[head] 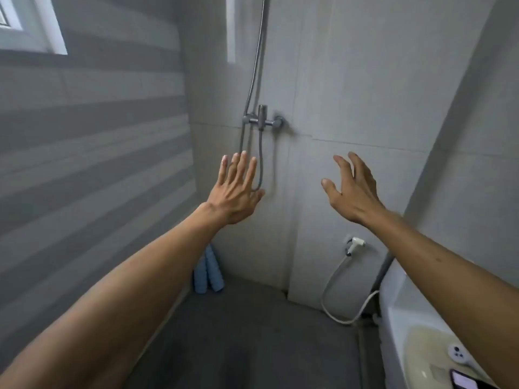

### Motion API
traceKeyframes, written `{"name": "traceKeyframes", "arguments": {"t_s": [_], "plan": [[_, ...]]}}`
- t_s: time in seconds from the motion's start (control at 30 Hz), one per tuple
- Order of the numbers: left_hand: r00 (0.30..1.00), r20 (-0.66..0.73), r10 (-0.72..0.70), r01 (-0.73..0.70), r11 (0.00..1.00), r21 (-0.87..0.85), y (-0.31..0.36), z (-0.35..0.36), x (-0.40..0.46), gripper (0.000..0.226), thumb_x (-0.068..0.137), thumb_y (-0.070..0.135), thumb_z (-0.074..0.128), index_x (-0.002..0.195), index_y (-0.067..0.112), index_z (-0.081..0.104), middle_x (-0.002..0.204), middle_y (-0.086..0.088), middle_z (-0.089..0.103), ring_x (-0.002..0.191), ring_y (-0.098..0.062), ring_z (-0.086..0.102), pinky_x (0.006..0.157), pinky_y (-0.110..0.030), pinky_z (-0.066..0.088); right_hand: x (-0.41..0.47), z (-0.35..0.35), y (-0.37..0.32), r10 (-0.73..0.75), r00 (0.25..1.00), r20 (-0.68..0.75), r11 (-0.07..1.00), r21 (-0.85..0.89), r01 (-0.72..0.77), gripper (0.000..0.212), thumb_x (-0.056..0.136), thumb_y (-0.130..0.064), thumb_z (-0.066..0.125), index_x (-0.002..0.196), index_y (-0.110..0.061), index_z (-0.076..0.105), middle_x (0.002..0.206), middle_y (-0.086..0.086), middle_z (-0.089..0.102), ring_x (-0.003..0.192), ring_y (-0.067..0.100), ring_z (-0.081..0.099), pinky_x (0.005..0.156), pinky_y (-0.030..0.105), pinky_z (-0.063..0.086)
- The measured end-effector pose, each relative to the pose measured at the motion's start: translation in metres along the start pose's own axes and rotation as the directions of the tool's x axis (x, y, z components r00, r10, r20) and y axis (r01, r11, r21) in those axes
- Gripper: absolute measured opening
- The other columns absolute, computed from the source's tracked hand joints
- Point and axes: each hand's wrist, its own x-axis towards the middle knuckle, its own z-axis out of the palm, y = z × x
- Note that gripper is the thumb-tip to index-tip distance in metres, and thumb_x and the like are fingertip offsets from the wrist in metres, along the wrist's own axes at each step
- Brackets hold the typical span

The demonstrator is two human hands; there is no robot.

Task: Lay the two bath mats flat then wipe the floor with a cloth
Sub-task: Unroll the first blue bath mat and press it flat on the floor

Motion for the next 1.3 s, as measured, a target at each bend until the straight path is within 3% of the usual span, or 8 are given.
{"name": "traceKeyframes", "arguments": {"t_s": [0.4, 0.77, 1.0, 1.13, 1.3], "plan": [[0.954, 0.242, -0.179, 0.172, 0.984, 0.050, -0.130, 0.105, -0.085, 0.077, 0.101, 0.053, 0.021, 0.154, 0.010, -0.014, 0.160, -0.018, -0.018, 0.147, -0.032, -0.020, 0.119, -0.050, -0.015, -0.004, 0.167, -0.076, -0.053, 0.953, 0.297, 0.996, -0.047, 0.070, 0.067, 0.099, -0.050, 0.039, 0.156, -0.024, 0.015, 0.164, 0.011, -0.002, 0.151, 0.031, 0.003, 0.122, 0.049, 0.011], [0.870, 0.445, -0.210, 0.222, 0.975, 0.026, -0.290, 0.165, -0.083, 0.075, 0.102, 0.048, 0.022, 0.153, 0.007, -0.014, 0.160, -0.021, -0.015, 0.148, -0.034, -0.018, 0.116, -0.046, -0.021, 0.054, 0.305, -0.172, 0.029, 0.911, 0.411, 0.999, -0.032, -0.018, 0.067, 0.099, -0.048, 0.041, 0.155, -0.026, 0.013, 0.164, 0.008, -0.004, 0.148, 0.036, 0.012, 0.119, 0.049, 0.018], [0.830, 0.512, -0.220, 0.250, 0.968, 0.011, -0.342, 0.208, -0.079, 0.080, 0.092, 0.053, 0.010, 0.154, 0.007, -0.010, 0.161, -0.020, -0.009, 0.150, -0.033, -0.010, 0.118, -0.047, -0.015, 0.084, 0.380, -0.204, 0.056, 0.857, 0.512, 0.998, -0.041, -0.041, 0.067, 0.100, -0.044, 0.043, 0.157, -0.023, 0.013, 0.164, 0.011, -0.004, 0.149, 0.037, 0.008, 0.119, 0.048, 0.015], [0.800, 0.561, -0.215, 0.250, 0.968, 0.014, -0.361, 0.239, -0.074, 0.074, 0.102, 0.047, 0.022, 0.153, 0.006, -0.012, 0.161, -0.021, -0.009, 0.149, -0.034, -0.007, 0.119, -0.047, -0.014, 0.104, 0.425, -0.210, 0.052, 0.812, 0.581, 0.999, -0.042, -0.034, 0.067, 0.101, -0.044, 0.041, 0.157, -0.021, 0.012, 0.163, 0.012, -0.005, 0.149, 0.036, 0.007, 0.120, 0.048, 0.013], [0.754, 0.624, -0.203, 0.268, 0.963, -0.010, -0.379, 0.288, -0.057, 0.074, 0.101, 0.049, 0.016, 0.152, 0.005, -0.015, 0.160, -0.022, -0.013, 0.149, -0.036, -0.008, 0.119, -0.047, -0.014, 0.136, 0.488, -0.204, 0.042, 0.753, 0.657, 0.999, -0.041, -0.020, 0.066, 0.100, -0.043, 0.042, 0.156, -0.019, 0.014, 0.161, 0.017, 0.003, 0.146, 0.038, 0.012, 0.119, 0.049, 0.017]]}}
